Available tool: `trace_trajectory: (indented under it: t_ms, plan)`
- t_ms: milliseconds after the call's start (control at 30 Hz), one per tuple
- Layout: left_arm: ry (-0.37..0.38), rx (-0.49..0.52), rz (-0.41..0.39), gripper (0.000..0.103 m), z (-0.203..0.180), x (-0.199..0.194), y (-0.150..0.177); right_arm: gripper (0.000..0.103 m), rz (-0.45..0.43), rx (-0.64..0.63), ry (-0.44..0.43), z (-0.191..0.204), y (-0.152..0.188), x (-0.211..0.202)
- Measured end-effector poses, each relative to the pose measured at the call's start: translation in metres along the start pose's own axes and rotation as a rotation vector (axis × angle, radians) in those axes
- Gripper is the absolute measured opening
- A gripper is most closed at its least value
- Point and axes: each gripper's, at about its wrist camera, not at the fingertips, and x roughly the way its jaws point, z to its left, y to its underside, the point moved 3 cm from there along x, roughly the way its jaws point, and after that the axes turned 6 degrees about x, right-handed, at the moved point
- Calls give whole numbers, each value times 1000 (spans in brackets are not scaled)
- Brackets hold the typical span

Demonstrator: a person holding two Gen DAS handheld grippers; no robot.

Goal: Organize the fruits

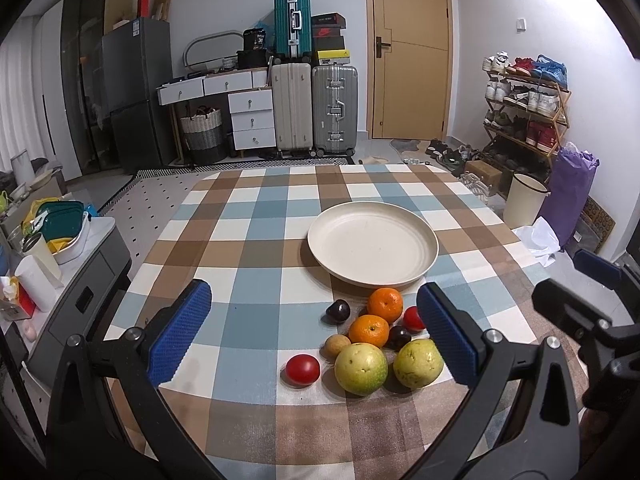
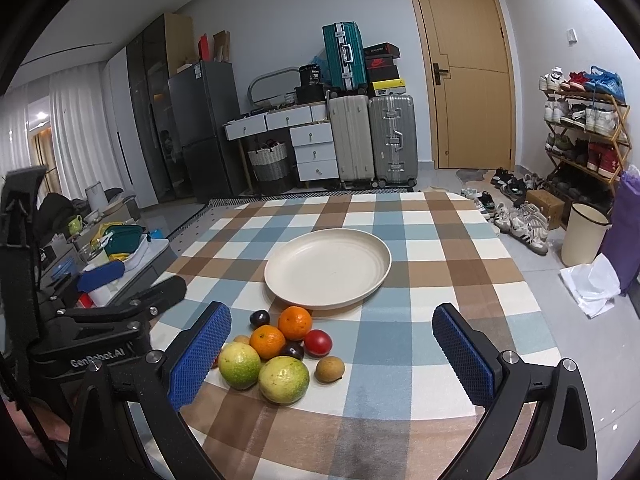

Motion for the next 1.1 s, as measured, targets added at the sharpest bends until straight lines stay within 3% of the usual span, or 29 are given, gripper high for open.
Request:
trace_trajectory:
  t_ms: [600, 1100]
  plan:
    - [3, -14, 21, 103, 10, 12, 17, 103, 26, -5, -4, 1, 4, 7]
    - [85, -28, 46, 103, 45, 38, 39, 103, 55, -17, -30, 1, 13, 23]
